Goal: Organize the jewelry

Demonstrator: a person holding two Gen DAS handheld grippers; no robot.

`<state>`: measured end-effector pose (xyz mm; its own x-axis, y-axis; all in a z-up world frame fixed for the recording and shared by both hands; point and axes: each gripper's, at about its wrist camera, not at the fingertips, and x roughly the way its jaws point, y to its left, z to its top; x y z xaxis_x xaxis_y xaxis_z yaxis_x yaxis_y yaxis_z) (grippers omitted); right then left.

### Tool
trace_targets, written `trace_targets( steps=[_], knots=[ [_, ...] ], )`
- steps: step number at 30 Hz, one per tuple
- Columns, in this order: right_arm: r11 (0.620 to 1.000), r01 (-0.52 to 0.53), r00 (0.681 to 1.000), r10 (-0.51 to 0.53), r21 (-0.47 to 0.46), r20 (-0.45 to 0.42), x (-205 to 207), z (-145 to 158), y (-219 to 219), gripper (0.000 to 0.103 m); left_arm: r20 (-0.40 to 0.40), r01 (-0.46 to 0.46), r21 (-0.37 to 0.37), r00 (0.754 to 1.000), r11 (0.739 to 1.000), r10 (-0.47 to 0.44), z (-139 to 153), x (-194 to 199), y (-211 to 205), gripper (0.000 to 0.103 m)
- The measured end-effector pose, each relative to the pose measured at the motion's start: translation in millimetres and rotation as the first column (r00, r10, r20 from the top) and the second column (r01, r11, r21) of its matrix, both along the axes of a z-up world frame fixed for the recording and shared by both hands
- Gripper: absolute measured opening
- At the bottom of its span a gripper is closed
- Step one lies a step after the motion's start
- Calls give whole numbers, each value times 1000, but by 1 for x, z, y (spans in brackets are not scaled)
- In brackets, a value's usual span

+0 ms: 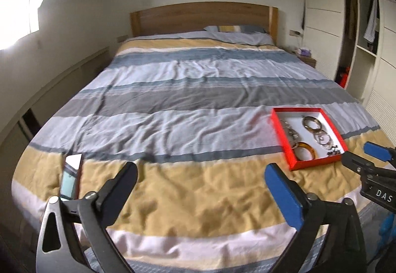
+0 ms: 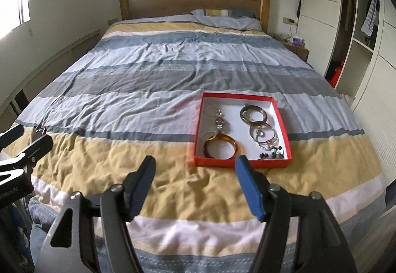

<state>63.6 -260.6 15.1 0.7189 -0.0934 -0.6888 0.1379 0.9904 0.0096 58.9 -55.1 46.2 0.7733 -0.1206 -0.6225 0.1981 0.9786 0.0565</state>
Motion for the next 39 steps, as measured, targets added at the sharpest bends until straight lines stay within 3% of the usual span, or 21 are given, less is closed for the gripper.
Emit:
trace_targets(
  steps=[17, 29, 39],
  knots=[
    [998, -48, 995, 51, -41, 82, -37, -1, 55, 74, 14, -185, -5, 983, 983, 185, -12, -43, 86, 102],
    [999, -6, 998, 9, -50, 62, -35, -30, 42, 74, -6, -191, 56, 981, 980, 192, -34, -41, 87, 102],
    [998, 37, 999, -37, -41, -1, -25, -65, 24, 74, -76, -185, 77, 979, 980, 191, -64, -25, 84, 102]
  ],
)
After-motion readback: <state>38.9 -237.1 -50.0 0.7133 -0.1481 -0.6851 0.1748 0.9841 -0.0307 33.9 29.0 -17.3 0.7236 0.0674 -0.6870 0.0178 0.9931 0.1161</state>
